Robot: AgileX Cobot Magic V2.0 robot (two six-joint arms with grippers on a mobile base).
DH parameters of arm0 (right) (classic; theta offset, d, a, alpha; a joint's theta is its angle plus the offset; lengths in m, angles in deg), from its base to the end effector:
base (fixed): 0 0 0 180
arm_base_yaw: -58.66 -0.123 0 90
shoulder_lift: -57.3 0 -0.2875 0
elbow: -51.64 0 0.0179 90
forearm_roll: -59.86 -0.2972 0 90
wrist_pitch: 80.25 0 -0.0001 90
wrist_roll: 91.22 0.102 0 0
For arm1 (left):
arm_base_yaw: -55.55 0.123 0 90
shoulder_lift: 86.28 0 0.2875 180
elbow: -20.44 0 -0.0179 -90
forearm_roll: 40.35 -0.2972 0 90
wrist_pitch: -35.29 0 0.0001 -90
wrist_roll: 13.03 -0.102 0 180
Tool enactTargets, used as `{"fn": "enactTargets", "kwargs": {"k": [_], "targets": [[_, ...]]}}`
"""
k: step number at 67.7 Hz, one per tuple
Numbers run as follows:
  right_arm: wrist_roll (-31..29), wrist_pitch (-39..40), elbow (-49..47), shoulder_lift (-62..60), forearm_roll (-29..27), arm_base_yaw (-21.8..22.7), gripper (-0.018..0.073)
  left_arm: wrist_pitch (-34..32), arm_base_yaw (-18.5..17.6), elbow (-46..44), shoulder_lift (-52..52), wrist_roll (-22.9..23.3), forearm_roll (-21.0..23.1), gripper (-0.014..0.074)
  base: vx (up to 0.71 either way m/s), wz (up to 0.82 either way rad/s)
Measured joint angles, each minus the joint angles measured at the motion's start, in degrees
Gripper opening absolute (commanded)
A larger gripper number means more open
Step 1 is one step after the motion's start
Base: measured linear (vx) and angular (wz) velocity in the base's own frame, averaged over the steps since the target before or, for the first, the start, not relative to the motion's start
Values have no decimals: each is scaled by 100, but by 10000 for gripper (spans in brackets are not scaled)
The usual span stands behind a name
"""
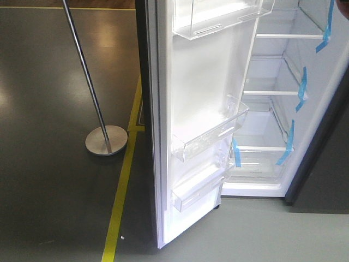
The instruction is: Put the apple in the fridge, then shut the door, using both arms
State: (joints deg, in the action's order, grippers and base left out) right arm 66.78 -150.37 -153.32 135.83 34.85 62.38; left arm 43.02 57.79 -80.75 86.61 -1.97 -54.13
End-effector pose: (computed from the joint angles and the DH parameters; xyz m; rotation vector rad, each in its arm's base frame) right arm 0.2529 0.0242 0.5462 -0.4056 2.0461 0.2576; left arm 0.1114 0.0077 0.1914 -0.0195 1.6313 0.0910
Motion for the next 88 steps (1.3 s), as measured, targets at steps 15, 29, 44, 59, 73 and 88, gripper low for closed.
{"fn": "enactTargets", "kwargs": {"k": [15,29,44,59,73,88], "targets": [[0,0,0,0,0,0,91,0,0,0,0,0,0,-8,12,-5],[0,0,0,0,0,0,91,0,0,0,0,0,0,-8,12,-5],[0,0,0,0,0,0,91,0,0,0,0,0,0,-8,12,-5],[0,0,0,0,0,0,91,0,0,0,0,0,0,-8,11,-5],[0,0,0,0,0,0,91,0,0,0,0,0,0,-8,9,-5],[0,0,0,0,0,0,91,0,0,0,0,0,0,-8,7,-3]]}}
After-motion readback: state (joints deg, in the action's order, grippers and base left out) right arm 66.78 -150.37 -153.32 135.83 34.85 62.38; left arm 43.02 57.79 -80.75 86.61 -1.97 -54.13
